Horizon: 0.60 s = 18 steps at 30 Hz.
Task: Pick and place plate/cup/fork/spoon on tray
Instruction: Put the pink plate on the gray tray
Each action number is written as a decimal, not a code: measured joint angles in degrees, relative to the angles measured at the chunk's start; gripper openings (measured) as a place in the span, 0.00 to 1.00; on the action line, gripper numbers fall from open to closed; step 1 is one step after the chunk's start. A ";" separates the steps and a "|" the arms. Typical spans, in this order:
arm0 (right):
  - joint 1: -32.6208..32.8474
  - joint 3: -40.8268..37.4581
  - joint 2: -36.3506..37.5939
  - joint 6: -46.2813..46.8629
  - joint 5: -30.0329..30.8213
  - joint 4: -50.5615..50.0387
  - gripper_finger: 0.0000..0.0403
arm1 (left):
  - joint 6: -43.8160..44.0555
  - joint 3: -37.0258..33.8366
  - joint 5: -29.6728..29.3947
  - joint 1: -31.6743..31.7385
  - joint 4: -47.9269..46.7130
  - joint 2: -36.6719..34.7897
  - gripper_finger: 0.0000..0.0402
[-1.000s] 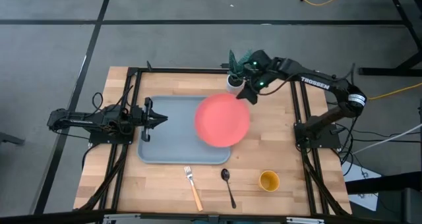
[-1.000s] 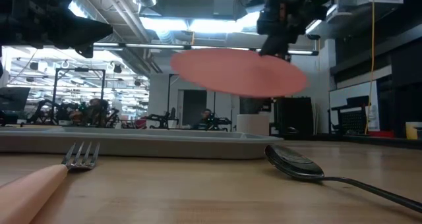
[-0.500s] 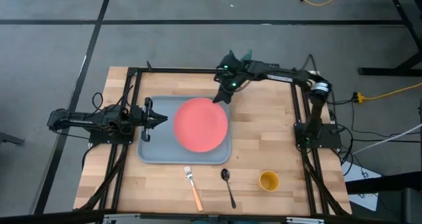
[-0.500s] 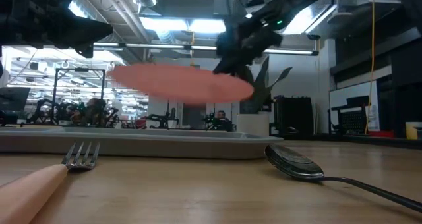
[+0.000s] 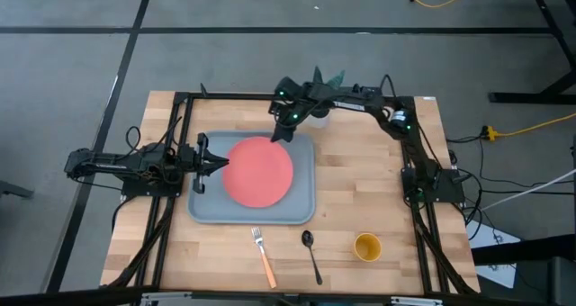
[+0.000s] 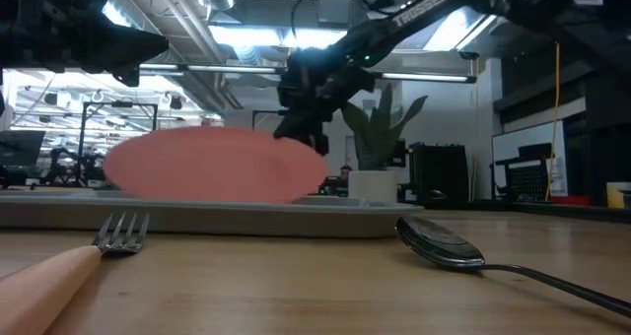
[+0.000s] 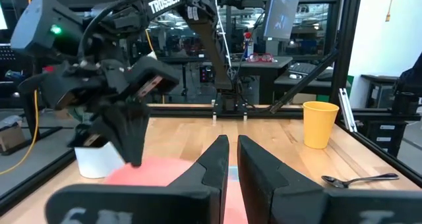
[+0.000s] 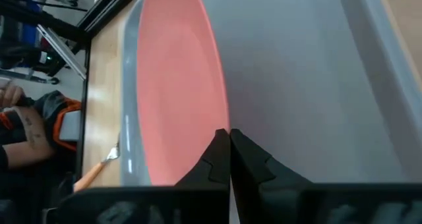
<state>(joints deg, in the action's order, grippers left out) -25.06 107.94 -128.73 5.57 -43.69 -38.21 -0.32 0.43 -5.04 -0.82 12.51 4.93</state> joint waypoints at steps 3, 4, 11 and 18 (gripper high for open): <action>0.39 1.49 -1.40 -1.23 0.46 0.10 0.00 | 0.00 -0.01 0.02 -0.02 0.00 -0.01 0.07; 0.41 1.77 -1.60 -1.69 0.46 0.13 0.01 | 0.00 0.00 0.00 0.00 0.00 0.00 0.07; 0.47 2.25 -1.81 -3.17 0.44 4.15 0.05 | -0.02 -0.01 0.02 -0.01 -0.01 -0.01 0.07; 0.59 2.25 -1.81 -3.24 0.46 6.03 0.06 | 0.07 0.00 0.02 -0.01 -0.02 -0.02 0.07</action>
<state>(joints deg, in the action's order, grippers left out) -24.47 110.19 -130.54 2.33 -43.22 -32.18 -0.25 0.43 -5.02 -0.83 12.49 4.91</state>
